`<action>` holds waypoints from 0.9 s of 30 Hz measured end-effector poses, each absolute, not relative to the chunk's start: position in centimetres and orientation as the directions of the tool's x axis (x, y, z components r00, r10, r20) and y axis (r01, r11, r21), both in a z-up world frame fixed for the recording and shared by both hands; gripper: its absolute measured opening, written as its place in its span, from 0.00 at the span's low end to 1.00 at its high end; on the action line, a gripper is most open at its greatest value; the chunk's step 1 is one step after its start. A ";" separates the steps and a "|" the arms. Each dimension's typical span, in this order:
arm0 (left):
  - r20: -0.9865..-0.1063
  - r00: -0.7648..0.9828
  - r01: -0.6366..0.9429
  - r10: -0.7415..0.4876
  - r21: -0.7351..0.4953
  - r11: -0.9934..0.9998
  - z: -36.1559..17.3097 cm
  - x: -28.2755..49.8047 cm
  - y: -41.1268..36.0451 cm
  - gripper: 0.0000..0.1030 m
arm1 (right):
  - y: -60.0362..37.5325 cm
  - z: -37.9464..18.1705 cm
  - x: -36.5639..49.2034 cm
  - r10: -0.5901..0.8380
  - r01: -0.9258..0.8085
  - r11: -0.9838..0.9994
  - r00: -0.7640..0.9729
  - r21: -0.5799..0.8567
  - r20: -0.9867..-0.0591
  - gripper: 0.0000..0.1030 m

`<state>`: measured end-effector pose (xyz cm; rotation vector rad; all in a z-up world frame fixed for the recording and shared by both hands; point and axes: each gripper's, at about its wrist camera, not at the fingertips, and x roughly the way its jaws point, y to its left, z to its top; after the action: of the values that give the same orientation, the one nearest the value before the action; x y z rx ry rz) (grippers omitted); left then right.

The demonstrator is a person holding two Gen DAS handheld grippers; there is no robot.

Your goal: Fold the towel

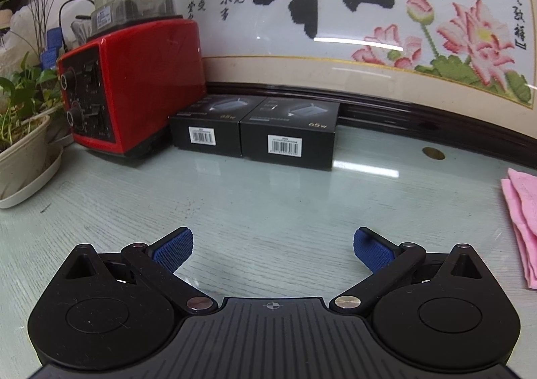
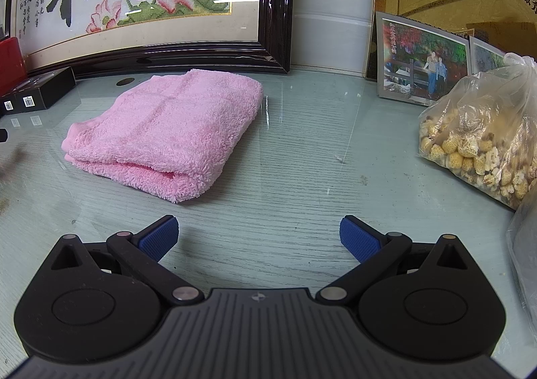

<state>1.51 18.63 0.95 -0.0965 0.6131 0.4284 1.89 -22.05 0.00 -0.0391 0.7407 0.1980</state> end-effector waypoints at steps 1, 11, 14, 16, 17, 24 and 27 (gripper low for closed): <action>-0.582 0.730 -0.418 0.359 0.036 0.908 0.9 1.5 18.7 1.00 | -22.1 0.0 1.9 0.165 -0.193 0.981 0.720 0.034 -0.674 1.00; -0.637 0.693 -0.425 0.339 0.019 0.905 0.3 1.9 19.9 1.00 | -22.0 0.0 1.9 0.165 -0.193 0.981 0.720 0.034 -0.674 1.00; -0.647 0.687 -0.423 0.331 0.014 0.906 0.1 2.1 20.5 1.00 | -22.0 0.0 1.9 0.165 -0.193 0.981 0.720 0.034 -0.674 1.00; -0.648 0.687 -0.420 0.329 0.016 0.907 0.1 2.2 20.6 1.00 | -22.0 0.0 1.9 0.165 -0.193 0.981 0.720 0.034 -0.674 1.00; -0.649 0.687 -0.418 0.328 0.016 0.908 0.1 2.2 20.6 1.00 | -22.0 0.0 1.9 0.165 -0.193 0.981 0.720 0.034 -0.674 1.00; -0.650 0.687 -0.414 0.324 0.016 0.910 0.0 2.1 20.6 1.00 | -22.0 0.0 1.9 0.165 -0.193 0.981 0.720 0.034 -0.674 1.00; -0.651 0.687 -0.413 0.323 0.016 0.911 0.0 2.0 20.6 1.00 | -22.0 0.0 1.9 0.165 -0.193 0.981 0.720 0.034 -0.674 1.00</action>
<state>2.00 20.56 -0.04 -0.1356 0.7011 0.4134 1.87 -21.97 0.03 -0.0391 0.7407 0.1979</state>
